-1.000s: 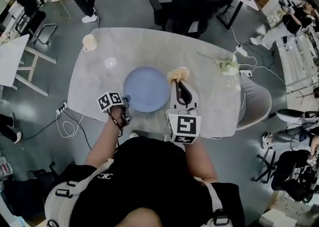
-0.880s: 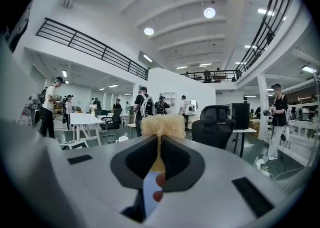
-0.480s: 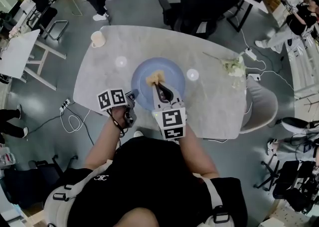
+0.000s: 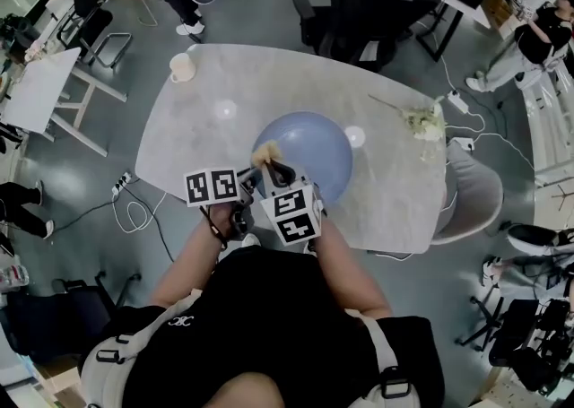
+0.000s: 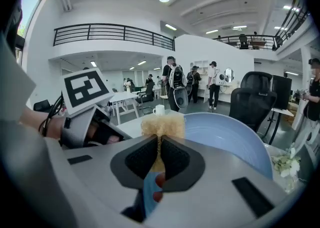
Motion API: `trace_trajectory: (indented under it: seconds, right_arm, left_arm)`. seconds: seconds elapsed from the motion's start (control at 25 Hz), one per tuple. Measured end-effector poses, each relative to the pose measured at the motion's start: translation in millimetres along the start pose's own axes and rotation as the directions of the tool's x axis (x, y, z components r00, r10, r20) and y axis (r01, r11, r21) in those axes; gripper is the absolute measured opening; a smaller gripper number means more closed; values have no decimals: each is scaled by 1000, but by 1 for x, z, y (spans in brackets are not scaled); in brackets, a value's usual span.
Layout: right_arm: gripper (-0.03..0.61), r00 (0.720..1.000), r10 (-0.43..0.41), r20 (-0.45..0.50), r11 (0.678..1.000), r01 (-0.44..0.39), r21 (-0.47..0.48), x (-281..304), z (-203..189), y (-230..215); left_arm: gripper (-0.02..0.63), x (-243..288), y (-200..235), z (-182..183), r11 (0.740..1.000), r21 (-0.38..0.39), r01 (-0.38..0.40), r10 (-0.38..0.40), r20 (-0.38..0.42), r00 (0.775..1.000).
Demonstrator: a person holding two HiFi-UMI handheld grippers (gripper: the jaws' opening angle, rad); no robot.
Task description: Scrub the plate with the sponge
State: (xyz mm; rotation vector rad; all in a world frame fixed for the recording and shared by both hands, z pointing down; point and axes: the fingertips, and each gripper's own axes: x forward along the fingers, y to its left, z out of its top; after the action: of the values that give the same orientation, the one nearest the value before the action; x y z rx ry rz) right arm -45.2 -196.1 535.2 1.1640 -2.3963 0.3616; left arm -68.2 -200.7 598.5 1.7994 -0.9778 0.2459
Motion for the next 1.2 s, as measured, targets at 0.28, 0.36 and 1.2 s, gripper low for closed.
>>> trace_trajectory:
  seconds: [0.28,0.36,1.2]
  right_arm:
    - [21,998,-6,-61,1000,6,-2,13,-17,0]
    - [21,998,-10,-67,1000,11,11,13,-18,-6]
    - [23,992,-121,-21,988,123,92,17,13,-54]
  left_arm:
    - [23,-6,-16,-8,997,67,23,-23,4,1000]
    - [23,-6,-22,-10,994,111,16,-17,4,1000]
    - [40,-29,-21,-5,982,189,-7,-7,74,997]
